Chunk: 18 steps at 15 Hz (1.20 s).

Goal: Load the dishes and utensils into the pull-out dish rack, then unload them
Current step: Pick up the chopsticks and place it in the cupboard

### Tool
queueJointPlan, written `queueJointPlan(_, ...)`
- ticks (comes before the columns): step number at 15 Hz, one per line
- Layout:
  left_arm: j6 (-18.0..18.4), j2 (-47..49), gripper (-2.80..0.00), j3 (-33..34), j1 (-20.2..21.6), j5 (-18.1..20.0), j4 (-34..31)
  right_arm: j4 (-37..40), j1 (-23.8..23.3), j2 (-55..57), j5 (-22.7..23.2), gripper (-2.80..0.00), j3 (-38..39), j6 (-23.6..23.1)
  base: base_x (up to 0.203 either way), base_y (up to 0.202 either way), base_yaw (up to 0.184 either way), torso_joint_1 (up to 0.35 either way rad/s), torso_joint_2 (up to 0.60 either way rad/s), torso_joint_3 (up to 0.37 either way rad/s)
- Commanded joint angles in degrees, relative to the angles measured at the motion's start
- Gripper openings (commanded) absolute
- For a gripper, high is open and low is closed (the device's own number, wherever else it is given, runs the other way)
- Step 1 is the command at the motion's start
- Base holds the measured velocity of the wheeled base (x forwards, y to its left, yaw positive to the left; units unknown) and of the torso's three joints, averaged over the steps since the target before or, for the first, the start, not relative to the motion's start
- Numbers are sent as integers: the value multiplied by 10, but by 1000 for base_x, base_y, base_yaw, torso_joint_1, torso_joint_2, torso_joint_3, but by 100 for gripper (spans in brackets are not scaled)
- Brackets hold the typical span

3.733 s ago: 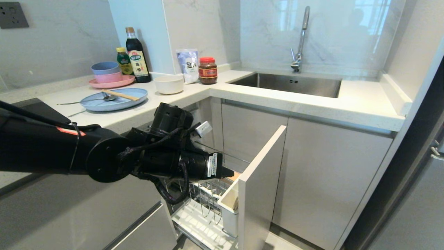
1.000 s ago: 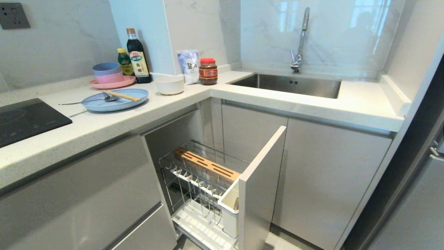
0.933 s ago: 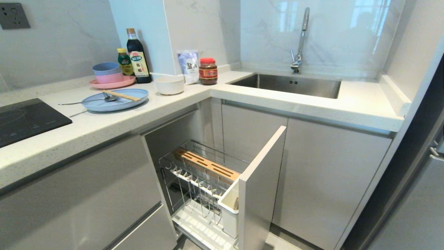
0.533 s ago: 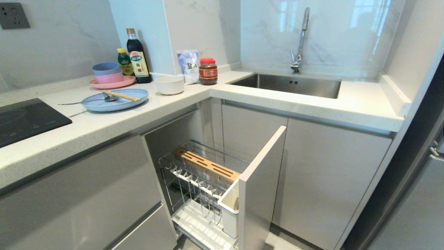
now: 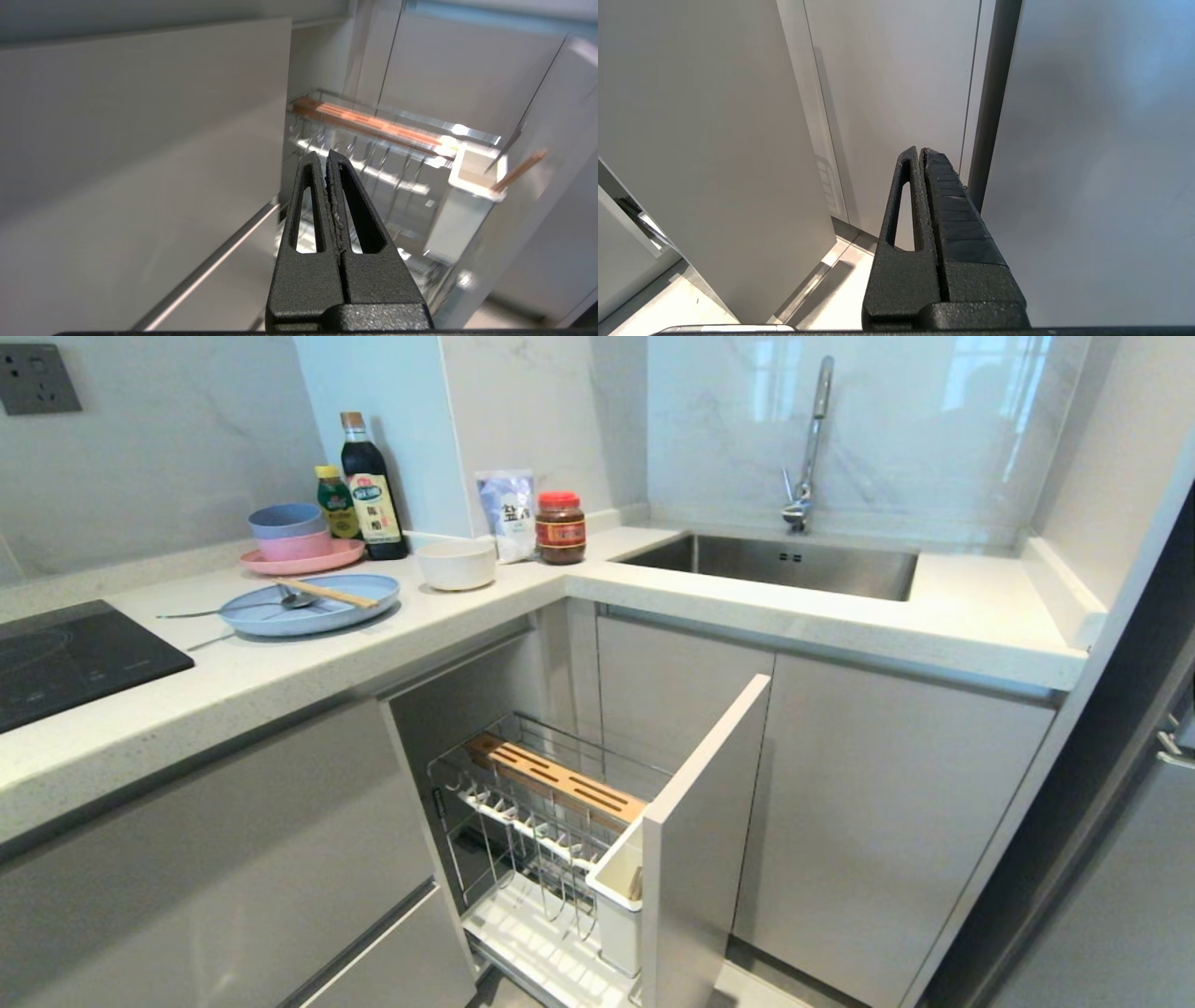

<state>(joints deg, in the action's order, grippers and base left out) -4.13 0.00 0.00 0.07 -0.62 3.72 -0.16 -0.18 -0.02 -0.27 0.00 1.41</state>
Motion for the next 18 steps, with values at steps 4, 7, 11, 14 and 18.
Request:
queueJointPlan(4,-4,1,-280,15,0,-1,1,0,0,-2,0,-280,1,1,0,0,0,0,0,0)
queueJointPlan(7,-4,1,-280,15,0,-1,1,0,0,-2,0,-280,1,0,0,0,0,0,0,0)
queueJointPlan(11,-4,1,-280,15,0,-1,1,0,0,-2,0,-280,1,1,0,0,0,0,0,0)
queueJointPlan(14,-4,1,-280,15,0,-1,1,0,0,-2,0,-280,1,0,0,0,0,0,0,0)
queueJointPlan(18,-3,1,-280,15,0,-1,1,0,0,-2,0,-280,1,0,0,0,0,1,1,-15)
